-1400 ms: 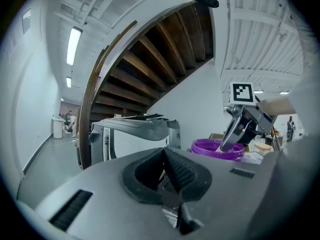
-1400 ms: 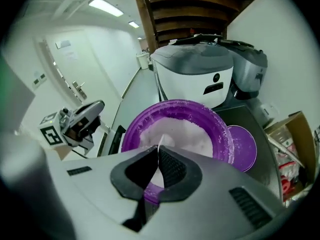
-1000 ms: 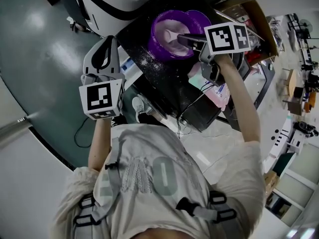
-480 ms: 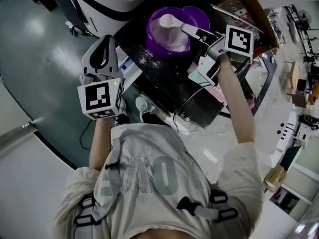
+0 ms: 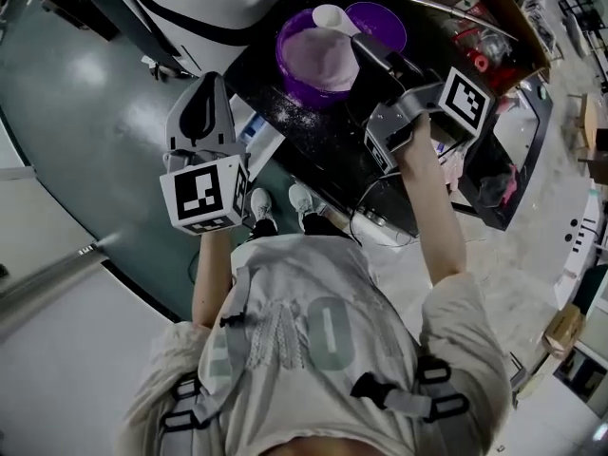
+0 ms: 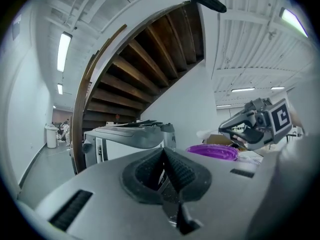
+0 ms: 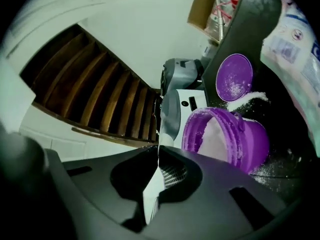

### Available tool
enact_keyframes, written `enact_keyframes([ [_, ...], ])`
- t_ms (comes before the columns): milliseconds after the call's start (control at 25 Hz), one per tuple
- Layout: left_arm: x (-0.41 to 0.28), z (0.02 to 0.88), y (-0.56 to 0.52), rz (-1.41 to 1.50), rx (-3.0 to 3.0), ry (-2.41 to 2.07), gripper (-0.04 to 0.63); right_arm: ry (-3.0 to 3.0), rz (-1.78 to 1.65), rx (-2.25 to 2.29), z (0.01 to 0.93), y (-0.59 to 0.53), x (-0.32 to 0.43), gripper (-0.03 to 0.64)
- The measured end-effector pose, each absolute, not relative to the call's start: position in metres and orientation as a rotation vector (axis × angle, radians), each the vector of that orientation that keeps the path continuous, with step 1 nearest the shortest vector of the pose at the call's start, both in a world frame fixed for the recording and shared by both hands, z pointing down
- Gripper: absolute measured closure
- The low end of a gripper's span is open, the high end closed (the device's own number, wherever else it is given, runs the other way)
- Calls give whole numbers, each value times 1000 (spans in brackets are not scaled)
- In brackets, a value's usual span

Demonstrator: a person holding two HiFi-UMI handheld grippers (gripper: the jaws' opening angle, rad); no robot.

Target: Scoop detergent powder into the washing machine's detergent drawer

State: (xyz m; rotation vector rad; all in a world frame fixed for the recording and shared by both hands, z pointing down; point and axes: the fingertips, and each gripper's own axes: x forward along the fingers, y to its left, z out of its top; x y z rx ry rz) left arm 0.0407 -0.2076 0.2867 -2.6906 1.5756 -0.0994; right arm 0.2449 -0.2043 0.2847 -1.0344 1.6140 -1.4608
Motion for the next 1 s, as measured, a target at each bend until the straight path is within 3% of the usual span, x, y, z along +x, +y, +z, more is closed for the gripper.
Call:
enact_keyframes([
  [1000, 55, 265, -209, -96, -2651, 1584, 575, 1427, -1382, -1021, 302, -177, 256, 606],
])
